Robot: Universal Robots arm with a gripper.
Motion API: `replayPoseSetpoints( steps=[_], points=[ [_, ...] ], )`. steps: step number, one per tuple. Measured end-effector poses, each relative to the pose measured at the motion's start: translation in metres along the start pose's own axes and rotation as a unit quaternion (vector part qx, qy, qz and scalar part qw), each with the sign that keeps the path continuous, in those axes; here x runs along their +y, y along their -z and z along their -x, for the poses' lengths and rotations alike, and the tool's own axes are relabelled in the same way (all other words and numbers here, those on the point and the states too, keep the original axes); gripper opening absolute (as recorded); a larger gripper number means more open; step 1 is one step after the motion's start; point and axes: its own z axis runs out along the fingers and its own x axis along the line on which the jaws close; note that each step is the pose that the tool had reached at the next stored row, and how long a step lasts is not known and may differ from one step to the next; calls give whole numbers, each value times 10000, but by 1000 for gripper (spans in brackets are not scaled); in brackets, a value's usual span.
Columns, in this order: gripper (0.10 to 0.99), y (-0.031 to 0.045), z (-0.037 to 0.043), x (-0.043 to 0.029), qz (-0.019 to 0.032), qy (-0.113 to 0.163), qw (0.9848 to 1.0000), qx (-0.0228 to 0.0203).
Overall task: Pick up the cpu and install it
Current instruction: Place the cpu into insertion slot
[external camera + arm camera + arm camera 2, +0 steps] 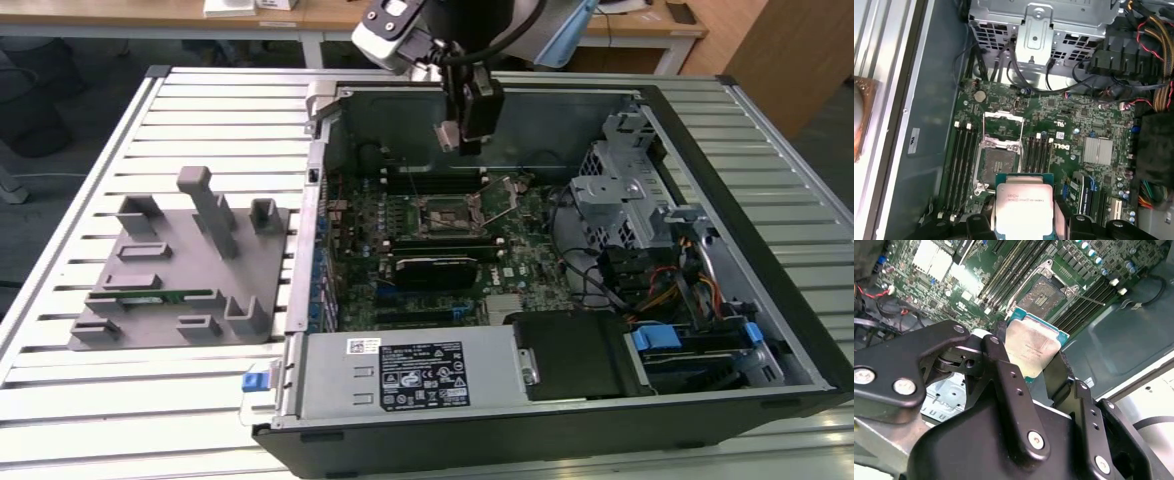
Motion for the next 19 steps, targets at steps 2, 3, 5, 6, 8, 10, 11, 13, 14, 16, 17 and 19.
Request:
replayPoseSetpoints(
  steps=[2, 3, 5, 6, 8, 10, 11, 13, 14, 16, 17, 19],
  points=[
    [541, -9, -6, 0, 1, -28, 10000, -4],
    [541, -14, -12, 0, 0, -29, 10000, -4],
    [541, -24, -25, 1, -3, -29, 10000, -4],
    [541, -30, -30, 1, -4, -29, 10000, -4],
    [541, -41, -41, 2, -6, -30, 10000, -4],
    [541, -53, -58, 2, -6, -43, 10000, -5],
    [541, -61, -67, 3, -5, -69, 10000, -9],
    [541, -78, -73, 2, -2, -158, 9999, -18],
    [541, -86, -78, 2, -1, -203, 9998, -24],
    [541, -102, -83, 1, 0, -248, 9997, -28],
    [541, -108, -84, 1, 0, -252, 9997, -29],
    [541, -125, -85, -1, 0, -255, 9997, -29]
  ],
)
